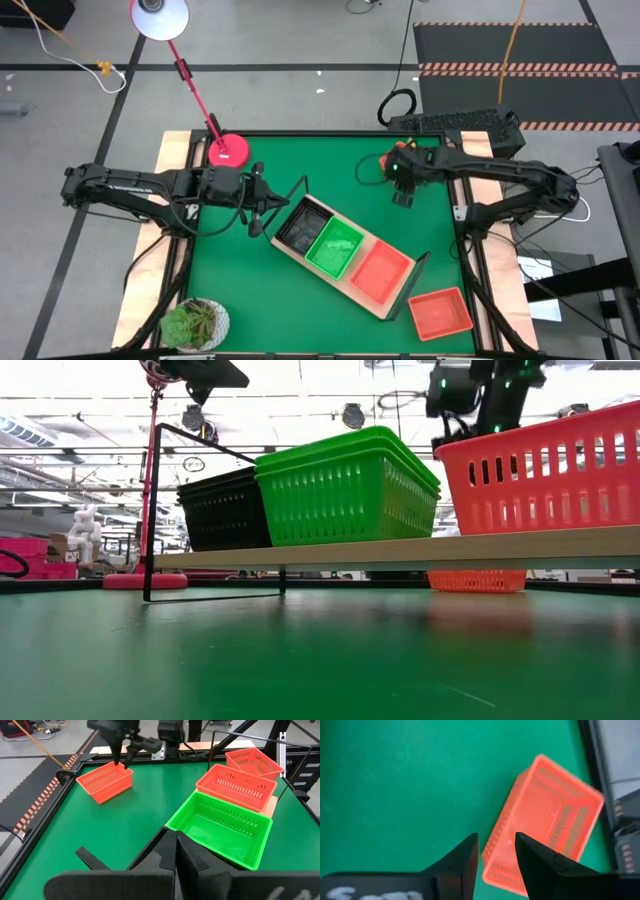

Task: Stack baskets on shelf by color
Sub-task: Stack the top orange bin on the orange bin on the shelf

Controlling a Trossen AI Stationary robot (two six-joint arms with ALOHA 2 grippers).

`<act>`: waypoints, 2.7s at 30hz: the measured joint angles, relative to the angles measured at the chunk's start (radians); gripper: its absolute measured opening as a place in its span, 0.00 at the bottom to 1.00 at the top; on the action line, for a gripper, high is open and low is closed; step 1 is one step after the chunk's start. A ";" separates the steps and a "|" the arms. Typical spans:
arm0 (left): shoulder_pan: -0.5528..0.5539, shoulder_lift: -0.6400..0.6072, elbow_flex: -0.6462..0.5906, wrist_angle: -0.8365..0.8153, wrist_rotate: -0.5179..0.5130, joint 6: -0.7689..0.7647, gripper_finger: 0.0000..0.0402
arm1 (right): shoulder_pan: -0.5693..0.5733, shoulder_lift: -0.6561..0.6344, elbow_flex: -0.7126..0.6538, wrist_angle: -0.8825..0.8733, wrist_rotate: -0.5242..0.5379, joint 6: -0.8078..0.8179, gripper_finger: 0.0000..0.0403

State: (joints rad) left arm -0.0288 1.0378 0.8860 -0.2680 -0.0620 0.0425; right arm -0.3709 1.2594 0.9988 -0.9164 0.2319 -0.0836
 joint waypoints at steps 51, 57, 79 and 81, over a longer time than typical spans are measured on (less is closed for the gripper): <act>0.000 0.000 0.000 0.034 0.011 0.030 0.00 | -0.135 0.018 -0.215 0.250 -0.054 0.110 0.03; 0.000 0.000 0.000 0.034 0.011 0.027 0.00 | -0.011 -0.099 -0.195 0.185 -0.053 0.101 0.01; -0.040 0.000 -0.001 0.094 0.011 -0.001 0.00 | 0.765 -0.190 0.166 -0.026 0.223 0.149 0.00; -0.040 0.008 -0.001 0.130 0.002 -0.031 0.00 | 0.800 -0.174 0.191 -0.023 0.249 0.147 0.00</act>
State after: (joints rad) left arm -0.0689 1.0455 0.8852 -0.1383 -0.0599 0.0114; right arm 0.4289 1.0850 1.1901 -0.9394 0.4813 0.0635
